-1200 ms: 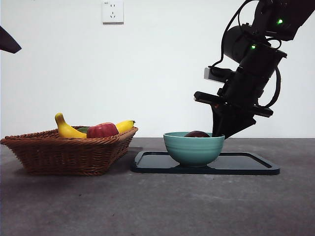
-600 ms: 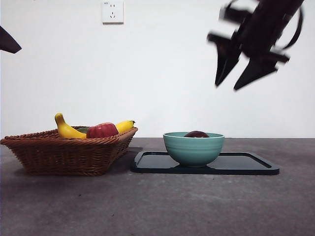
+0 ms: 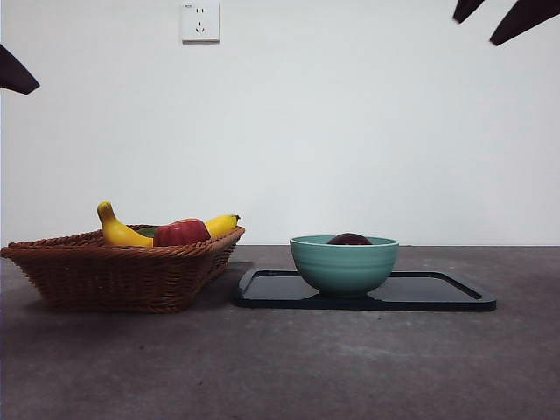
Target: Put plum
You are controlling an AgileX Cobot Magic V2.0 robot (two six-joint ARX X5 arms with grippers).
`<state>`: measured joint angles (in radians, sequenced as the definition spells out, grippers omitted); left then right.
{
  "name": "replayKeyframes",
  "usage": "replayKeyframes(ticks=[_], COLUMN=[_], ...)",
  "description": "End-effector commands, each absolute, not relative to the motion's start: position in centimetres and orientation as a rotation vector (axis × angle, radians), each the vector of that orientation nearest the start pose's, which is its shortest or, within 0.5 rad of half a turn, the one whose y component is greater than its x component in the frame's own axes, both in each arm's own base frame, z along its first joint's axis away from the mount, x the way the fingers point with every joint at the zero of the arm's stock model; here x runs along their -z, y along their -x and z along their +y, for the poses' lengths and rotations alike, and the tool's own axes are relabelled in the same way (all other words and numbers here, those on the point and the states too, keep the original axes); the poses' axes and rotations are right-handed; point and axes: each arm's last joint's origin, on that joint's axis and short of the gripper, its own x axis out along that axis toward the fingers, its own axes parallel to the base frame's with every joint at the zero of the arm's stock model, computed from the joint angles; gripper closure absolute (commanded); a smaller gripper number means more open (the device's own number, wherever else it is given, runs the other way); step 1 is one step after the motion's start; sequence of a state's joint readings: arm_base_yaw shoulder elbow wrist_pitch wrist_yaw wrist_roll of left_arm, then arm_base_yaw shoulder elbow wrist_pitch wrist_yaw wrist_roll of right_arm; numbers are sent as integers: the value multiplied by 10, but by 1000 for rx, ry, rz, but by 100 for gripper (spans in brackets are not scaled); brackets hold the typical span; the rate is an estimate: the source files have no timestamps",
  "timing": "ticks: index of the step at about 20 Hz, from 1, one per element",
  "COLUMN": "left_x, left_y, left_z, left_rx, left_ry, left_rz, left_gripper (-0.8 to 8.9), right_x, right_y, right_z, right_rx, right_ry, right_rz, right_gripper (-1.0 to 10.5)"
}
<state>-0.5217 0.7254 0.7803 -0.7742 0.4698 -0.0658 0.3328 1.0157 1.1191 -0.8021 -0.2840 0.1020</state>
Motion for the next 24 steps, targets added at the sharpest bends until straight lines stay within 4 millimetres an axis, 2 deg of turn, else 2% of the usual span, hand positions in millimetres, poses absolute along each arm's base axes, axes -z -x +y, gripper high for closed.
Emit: replayKeyframes(ticks=[1, 6, 11, 24], left_x=[-293, -293, -293, -293], left_y=[-111, -111, -111, -111], left_z=[-80, -80, -80, -80], left_rx=[930, 930, 930, 930], left_ry=[36, 37, 37, 37], left_rz=[765, 765, 765, 765], left_gripper=[410, 410, 410, 410], right_x=[-344, -311, -284, -282], right_y=[-158, -119, -103, -102], right_z=[68, 62, 58, 58], right_rx=[-595, -695, -770, -773], right_ry=[-65, -70, -93, -94], right_rz=[731, 769, 809, 810], right_gripper=[705, 705, 705, 705])
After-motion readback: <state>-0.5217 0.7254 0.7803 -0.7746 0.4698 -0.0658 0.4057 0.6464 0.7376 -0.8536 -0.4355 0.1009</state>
